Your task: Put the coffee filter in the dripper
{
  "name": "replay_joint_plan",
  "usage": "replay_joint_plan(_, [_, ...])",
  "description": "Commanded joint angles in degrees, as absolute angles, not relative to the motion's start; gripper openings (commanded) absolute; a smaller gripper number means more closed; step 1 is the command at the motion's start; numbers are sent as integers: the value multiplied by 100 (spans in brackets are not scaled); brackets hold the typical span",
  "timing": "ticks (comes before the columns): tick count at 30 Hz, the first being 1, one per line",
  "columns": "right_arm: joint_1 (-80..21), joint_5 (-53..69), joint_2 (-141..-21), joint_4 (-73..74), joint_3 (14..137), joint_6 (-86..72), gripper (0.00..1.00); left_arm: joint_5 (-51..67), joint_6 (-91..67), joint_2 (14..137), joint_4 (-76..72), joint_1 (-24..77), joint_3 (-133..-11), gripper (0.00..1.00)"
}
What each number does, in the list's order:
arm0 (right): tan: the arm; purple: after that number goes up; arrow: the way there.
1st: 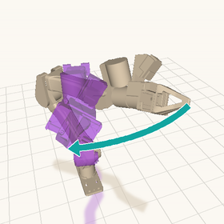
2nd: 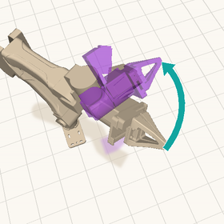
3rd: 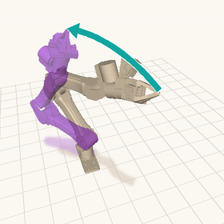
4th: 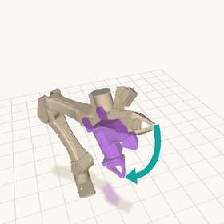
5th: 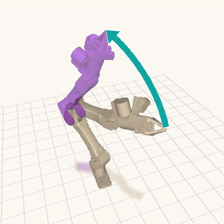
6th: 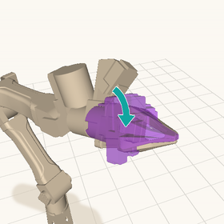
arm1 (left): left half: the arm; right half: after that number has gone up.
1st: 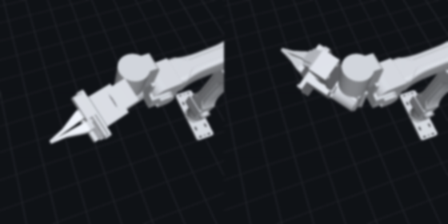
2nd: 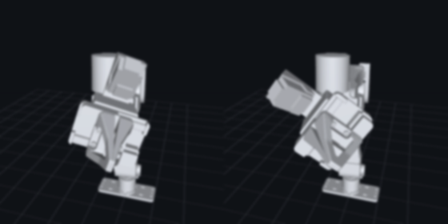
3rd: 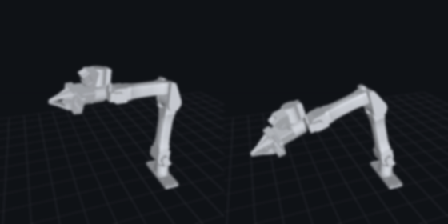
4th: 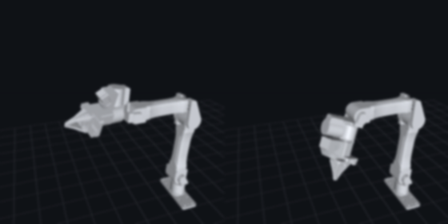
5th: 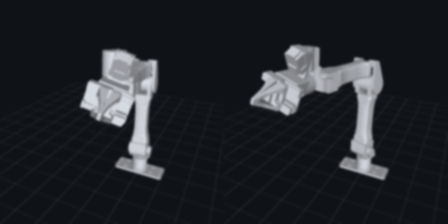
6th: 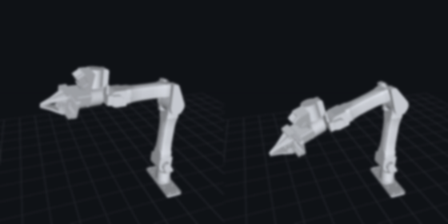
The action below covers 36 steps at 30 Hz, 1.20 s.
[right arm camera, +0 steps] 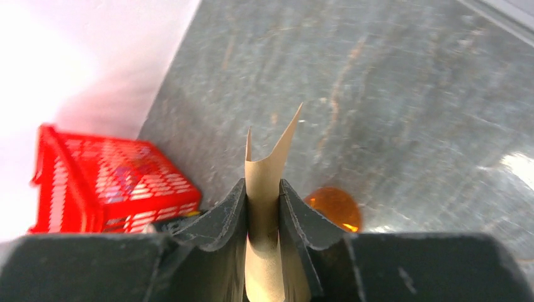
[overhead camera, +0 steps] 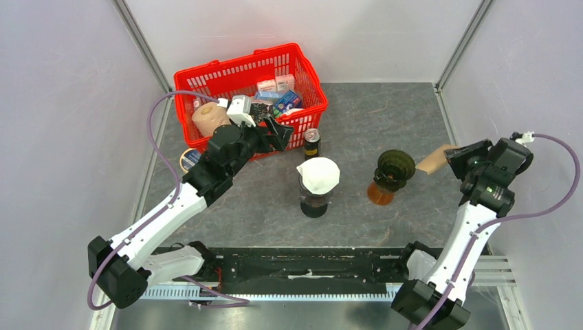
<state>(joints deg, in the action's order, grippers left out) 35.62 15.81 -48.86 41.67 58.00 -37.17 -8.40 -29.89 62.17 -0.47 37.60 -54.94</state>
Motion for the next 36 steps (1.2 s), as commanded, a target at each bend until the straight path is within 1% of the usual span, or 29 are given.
replay_joint_plan(1, [3292, 2965, -4996, 4010, 6415, -3456, 29, -109, -2608, 6154, -437, 3738, -5575, 96])
replay_joint_plan(3, [2794, 2879, -5030, 3980, 6646, -3371, 29, 427, -2528, 6255, -448, 3735, -5660, 96])
replay_joint_plan(6, [1602, 2616, -5130, 3791, 6835, -3139, 29, 1259, -2503, 6444, -464, 3736, -5825, 96])
replay_joint_plan(9, [572, 2794, -5398, 3514, 6979, -2869, 30, 1980, -2534, 6621, -505, 3735, -5937, 96])
replay_joint_plan(13, [-460, 3011, -5735, 3081, 7080, -2523, 30, 2584, -2705, 6730, -645, 3736, -6025, 96])
replay_joint_plan(18, [-1350, 3424, -5964, 2385, 7106, -2403, 31, 3248, -3027, 6893, -970, 3740, -6071, 96])
replay_joint_plan(20, [-1649, 3682, -6071, 2222, 7151, -2326, 31, 3462, -3156, 6979, -1120, 3744, -6105, 93])
replay_joint_plan(24, [-2130, 3945, -6163, 2143, 7233, -2118, 31, 3796, -3306, 7180, -1230, 3749, -6232, 82])
replay_joint_plan(29, [-2376, 3955, -6144, 2266, 7280, -1998, 32, 4255, -3329, 7357, -1288, 3753, -6328, 68])
replay_joint_plan(32, [-2418, 3907, -6135, 2326, 7312, -1987, 33, 4452, -3391, 7391, -1447, 3753, -6302, 61])
replay_joint_plan(36, [-2501, 3976, -6226, 2400, 7382, -1942, 33, 4743, -3416, 7394, -1604, 3761, -6287, 58])
